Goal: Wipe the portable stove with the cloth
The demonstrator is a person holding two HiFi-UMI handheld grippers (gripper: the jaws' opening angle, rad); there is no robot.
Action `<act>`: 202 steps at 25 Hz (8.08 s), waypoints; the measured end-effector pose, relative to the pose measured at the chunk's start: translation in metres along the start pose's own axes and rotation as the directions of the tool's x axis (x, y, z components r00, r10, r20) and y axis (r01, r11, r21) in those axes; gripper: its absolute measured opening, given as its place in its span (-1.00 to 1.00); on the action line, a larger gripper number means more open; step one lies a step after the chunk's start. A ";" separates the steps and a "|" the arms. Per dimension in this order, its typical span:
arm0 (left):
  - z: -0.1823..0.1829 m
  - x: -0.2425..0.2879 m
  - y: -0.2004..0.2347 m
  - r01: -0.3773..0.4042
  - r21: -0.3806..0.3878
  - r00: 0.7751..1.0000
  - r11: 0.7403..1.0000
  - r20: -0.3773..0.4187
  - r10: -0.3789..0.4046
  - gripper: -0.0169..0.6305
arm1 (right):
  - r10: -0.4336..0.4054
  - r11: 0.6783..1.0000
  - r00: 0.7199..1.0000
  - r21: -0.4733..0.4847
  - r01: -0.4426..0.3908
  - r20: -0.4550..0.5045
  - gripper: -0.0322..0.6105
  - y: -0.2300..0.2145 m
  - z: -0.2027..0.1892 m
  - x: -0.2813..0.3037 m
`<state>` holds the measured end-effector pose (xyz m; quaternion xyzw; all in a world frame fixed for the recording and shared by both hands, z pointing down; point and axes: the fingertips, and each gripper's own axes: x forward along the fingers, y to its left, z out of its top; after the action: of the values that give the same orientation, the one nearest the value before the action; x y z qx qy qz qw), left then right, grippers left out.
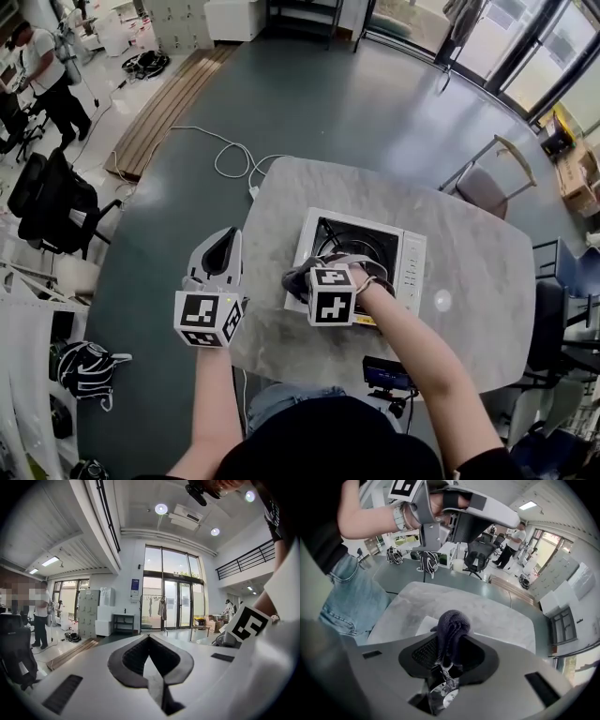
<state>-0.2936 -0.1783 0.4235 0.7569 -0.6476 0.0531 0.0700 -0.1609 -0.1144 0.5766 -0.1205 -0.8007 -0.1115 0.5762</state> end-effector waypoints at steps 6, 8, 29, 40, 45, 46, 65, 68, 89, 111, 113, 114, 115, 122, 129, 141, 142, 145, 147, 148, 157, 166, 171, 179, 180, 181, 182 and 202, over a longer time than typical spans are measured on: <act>0.006 -0.009 -0.004 -0.001 0.011 1.000 1.000 0.012 0.000 -0.91 | -0.019 0.995 1.000 -0.101 0.017 -0.015 -0.53 0.009 0.008 0.001; 0.008 -0.012 -0.005 -0.005 0.014 1.000 1.000 0.016 0.004 -0.91 | -0.028 0.997 0.999 -0.067 0.029 0.019 -0.52 0.009 0.011 0.000; 0.027 -0.001 -0.059 0.091 0.087 0.995 0.992 0.030 -0.094 -0.91 | -0.562 0.689 0.798 0.657 0.306 0.218 -0.51 -0.036 -0.090 -0.161; 0.017 0.011 -0.084 0.109 0.106 0.994 0.988 -0.011 -0.109 -0.91 | -0.680 0.483 0.729 0.794 0.369 0.074 -0.51 -0.039 -0.202 -0.193; 0.013 0.021 -0.089 0.098 0.086 0.995 0.991 -0.030 -0.096 -0.91 | -0.675 0.423 0.738 0.819 0.388 -0.001 -0.51 -0.049 -0.250 -0.194; 0.012 0.023 -0.090 0.092 0.079 0.995 0.993 -0.035 -0.090 -0.91 | -0.668 0.414 0.744 0.822 0.391 -0.017 -0.51 -0.052 -0.259 -0.192; -0.006 0.039 -0.070 0.038 0.040 0.993 0.998 -0.109 -0.033 -0.91 | -0.426 0.541 0.879 0.718 0.438 -0.215 -0.52 -0.098 -0.311 -0.099; -0.008 0.039 -0.068 0.039 0.035 0.993 0.999 -0.112 -0.035 -0.91 | -0.435 0.583 0.865 0.654 0.483 -0.251 -0.52 -0.097 -0.303 -0.096; -0.002 0.030 -0.082 0.100 0.024 0.993 0.995 -0.064 -0.098 -0.91 | -0.384 0.677 0.911 0.625 0.389 -0.152 -0.52 -0.019 -0.234 -0.075; -0.003 0.025 -0.073 0.081 0.022 0.995 0.997 -0.066 -0.079 -0.91 | -0.450 0.522 0.883 0.764 0.379 -0.130 -0.51 -0.020 -0.293 -0.126; -0.003 0.025 -0.075 0.083 0.028 0.994 0.996 -0.072 -0.081 -0.91 | -0.421 0.546 0.896 0.750 0.373 -0.140 -0.51 -0.024 -0.301 -0.114; -0.003 0.025 -0.075 0.084 0.029 0.994 0.996 -0.074 -0.082 -0.91 | -0.407 0.556 0.902 0.745 0.369 -0.143 -0.51 -0.026 -0.303 -0.109; -0.002 0.025 -0.075 0.085 0.028 0.994 0.996 -0.075 -0.082 -0.91 | -0.400 0.560 0.905 0.743 0.366 -0.143 -0.51 -0.028 -0.304 -0.104; 0.001 0.024 -0.071 0.080 0.020 0.994 0.997 -0.076 -0.078 -0.91 | -0.387 0.565 0.913 0.748 0.348 -0.133 -0.52 -0.027 -0.304 -0.097; -0.002 0.022 -0.080 0.115 0.015 0.990 0.993 -0.079 -0.113 -0.91 | -0.410 0.554 0.900 0.743 0.376 -0.150 -0.53 -0.001 -0.289 -0.092; -0.005 0.015 -0.082 0.144 -0.007 0.988 0.989 -0.055 -0.145 -0.91 | -0.394 0.615 0.899 0.673 0.411 -0.190 -0.53 0.048 -0.257 -0.085; -0.005 0.015 -0.082 0.148 -0.009 0.988 0.989 -0.054 -0.148 -0.91 | -0.385 0.618 0.903 0.674 0.405 -0.189 -0.53 0.053 -0.253 -0.084; -0.007 0.016 -0.085 0.164 -0.017 0.985 0.986 -0.050 -0.164 -0.91 | -0.363 0.608 0.914 0.698 0.379 -0.180 -0.53 0.064 -0.244 -0.082; -0.008 0.018 -0.087 0.174 -0.021 0.983 0.984 -0.049 -0.175 -0.91 | -0.361 0.584 0.917 0.725 0.365 -0.170 -0.53 0.070 -0.240 -0.081; -0.008 0.018 -0.088 0.179 -0.022 0.982 0.984 -0.049 -0.180 -0.91 | -0.366 0.571 0.916 0.737 0.362 -0.167 -0.53 0.073 -0.238 -0.081; -0.009 0.025 -0.094 0.216 -0.030 0.975 0.976 -0.041 -0.217 -0.91 | -0.344 0.549 0.932 0.780 0.300 -0.116 -0.53 0.104 -0.200 -0.071; 0.006 0.026 -0.094 0.220 -0.019 0.976 0.975 -0.007 -0.220 -0.91 | -0.323 0.534 0.946 0.821 0.201 -0.021 -0.52 0.109 -0.193 -0.091; 0.019 0.027 -0.088 0.208 -0.007 0.978 0.978 0.023 -0.208 -0.91 | -0.466 0.492 0.885 0.832 0.256 0.003 -0.52 0.085 -0.191 -0.136; 0.052 0.032 -0.086 0.200 0.040 0.975 0.979 0.088 -0.203 -0.91 | -0.663 0.434 0.748 0.804 0.406 -0.019 -0.52 0.032 -0.185 -0.200; 0.057 0.033 -0.086 0.198 0.051 0.975 0.979 0.096 -0.202 -0.91 | -0.686 0.422 0.727 0.805 0.417 -0.017 -0.52 0.024 -0.184 -0.207; 0.063 0.034 -0.086 0.196 0.063 0.974 0.979 0.103 -0.202 -0.91 | -0.710 0.407 0.704 0.806 0.430 -0.017 -0.52 0.017 -0.184 -0.214; 0.068 0.035 -0.087 0.194 0.073 0.973 0.978 0.111 -0.201 -0.91 | -0.735 0.387 0.677 0.809 0.443 -0.019 -0.52 0.011 -0.185 -0.221; 0.095 0.035 -0.112 0.244 0.093 0.943 0.965 0.208 -0.259 -0.91 | -0.973 0.079 0.229 0.869 0.489 -0.040 -0.53 -0.006 -0.199 -0.290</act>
<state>-0.1787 -0.2123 0.3323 0.8365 -0.5473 -0.0183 -0.0204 0.1043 -0.2023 0.3627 0.5550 -0.8202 -0.0282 0.1357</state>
